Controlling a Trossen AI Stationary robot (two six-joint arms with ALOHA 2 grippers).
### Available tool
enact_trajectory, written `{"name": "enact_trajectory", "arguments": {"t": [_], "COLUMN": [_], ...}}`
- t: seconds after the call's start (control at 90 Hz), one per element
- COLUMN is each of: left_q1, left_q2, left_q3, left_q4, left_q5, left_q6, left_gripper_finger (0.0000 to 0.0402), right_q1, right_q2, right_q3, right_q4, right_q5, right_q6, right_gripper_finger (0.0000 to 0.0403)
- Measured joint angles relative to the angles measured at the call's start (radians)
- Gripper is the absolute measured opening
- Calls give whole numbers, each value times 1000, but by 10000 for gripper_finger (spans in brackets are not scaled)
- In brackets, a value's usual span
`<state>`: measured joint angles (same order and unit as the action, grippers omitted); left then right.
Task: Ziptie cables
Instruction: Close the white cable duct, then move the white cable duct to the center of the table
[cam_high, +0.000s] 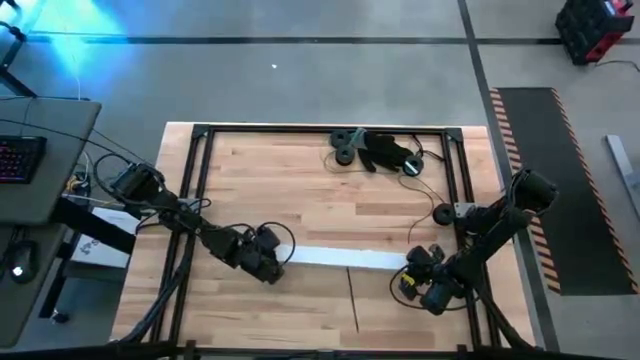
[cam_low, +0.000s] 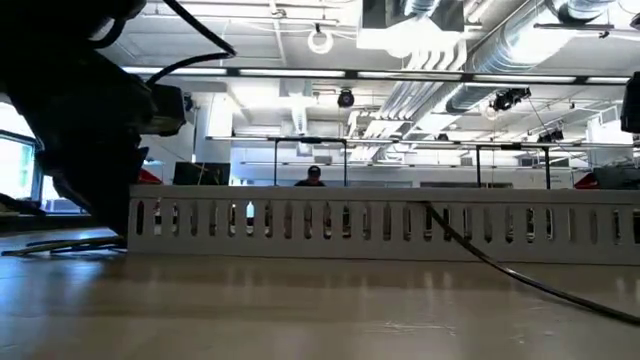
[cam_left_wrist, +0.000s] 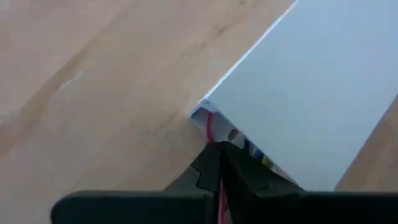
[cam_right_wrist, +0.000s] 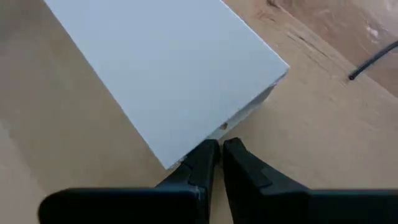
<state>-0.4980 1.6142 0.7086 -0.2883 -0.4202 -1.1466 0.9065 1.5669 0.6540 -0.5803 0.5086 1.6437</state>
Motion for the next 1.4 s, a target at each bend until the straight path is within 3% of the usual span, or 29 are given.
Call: {"name": "enact_trajectory", "arguments": {"t": [0.233,0.356,0.511,0.7,0.789,0.878,1.1,1.233,1.4], "left_q1": [-41,-86,-143,-188,-172,-137,-45,7,80], "left_q2": [-87,-155,-254,-276,-239,-178,3,48,18], "left_q3": [0,0,0,-12,-19,-21,-20,-24,-22], "left_q4": [-150,-208,-177,158,293,337,295,167,-82], "left_q5": [-64,-120,-175,-169,-189,-182,-100,-101,-192], "left_q6": [-84,-131,-92,205,290,311,222,205,158], "left_gripper_finger": [0,0,0,0,0,0,0,0,0], "right_q1": [55,95,152,134,83,10,-160,-252,-401], "right_q2": [-2,-2,-13,-16,-13,-12,6,41,63], "right_q3": [152,190,165,94,65,48,15,12,10], "right_q4": [-404,-487,-264,178,259,256,284,311,323], "right_q5": [-1,51,125,333,412,407,270,319,402], "right_q6": [90,67,-209,-532,-580,-546,-540,-621,-741], "right_gripper_finger": [18,18,8,1,0,0,0,0,0]}}
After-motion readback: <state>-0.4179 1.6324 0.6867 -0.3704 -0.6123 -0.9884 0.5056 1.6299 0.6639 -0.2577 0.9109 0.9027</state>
